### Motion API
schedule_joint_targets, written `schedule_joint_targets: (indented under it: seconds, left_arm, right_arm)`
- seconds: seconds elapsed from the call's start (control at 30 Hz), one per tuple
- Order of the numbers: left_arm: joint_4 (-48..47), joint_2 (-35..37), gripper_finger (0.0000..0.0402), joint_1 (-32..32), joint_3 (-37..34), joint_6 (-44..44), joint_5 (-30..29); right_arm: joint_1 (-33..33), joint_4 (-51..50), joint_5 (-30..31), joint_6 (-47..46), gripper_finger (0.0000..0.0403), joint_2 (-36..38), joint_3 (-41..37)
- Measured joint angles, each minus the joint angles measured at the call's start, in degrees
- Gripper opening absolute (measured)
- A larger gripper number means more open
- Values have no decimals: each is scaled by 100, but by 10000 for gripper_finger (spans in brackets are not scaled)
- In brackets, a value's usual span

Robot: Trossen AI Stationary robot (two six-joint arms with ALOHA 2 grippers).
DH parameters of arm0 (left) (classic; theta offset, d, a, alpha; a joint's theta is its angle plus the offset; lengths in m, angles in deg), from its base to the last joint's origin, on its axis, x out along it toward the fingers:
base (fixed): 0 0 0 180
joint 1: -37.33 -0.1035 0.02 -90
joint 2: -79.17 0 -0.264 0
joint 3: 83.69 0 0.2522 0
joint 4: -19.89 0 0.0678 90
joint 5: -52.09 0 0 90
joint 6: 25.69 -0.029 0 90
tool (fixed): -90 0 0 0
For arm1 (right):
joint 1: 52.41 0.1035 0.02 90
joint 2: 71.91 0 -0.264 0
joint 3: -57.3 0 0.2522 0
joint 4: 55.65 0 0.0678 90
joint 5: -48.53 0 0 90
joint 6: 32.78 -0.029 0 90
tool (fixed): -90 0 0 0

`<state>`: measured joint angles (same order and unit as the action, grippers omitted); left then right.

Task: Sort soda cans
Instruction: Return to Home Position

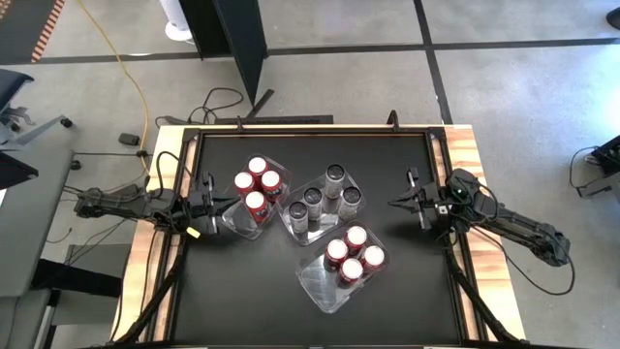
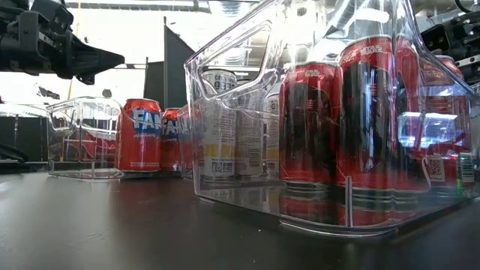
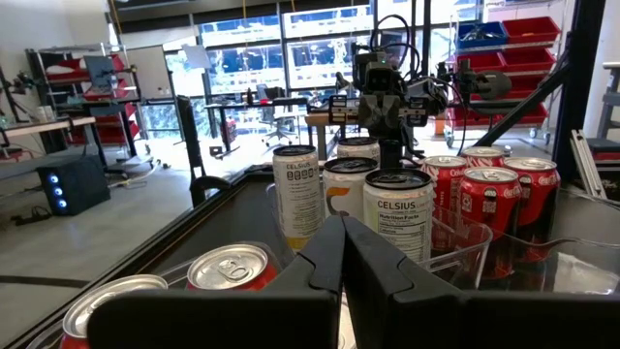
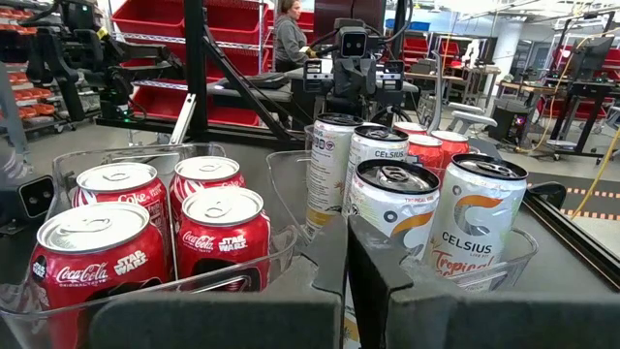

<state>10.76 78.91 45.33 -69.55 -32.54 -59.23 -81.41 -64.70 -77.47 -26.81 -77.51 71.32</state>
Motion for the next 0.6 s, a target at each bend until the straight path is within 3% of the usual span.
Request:
schedule_joint_targets:
  seconds: [0.3, 0.33, 0.43, 0.47, 0.6]
  left_arm:
    - [6, 0, 0, -1, 0, 19, -27]
    - [141, -4, 0, -7, 0, 241, -399]
    - [378, -31, 0, -74, 116, 1022, -2803]
    - [364, -46, 0, -61, 136, 1157, -3356]
    - [377, -46, 0, -64, 177, 1271, -4926]
  right_arm:
    - [-2, 0, -2, 0, 31, 0, 2]
    - [-2, 0, -2, -2, 31, -1, 2]
    - [-2, 1, -2, 0, 31, 0, 1]
    - [-1, 0, 2, -3, 31, -1, 2]
    - [1, 2, 1, -2, 31, 2, 0]
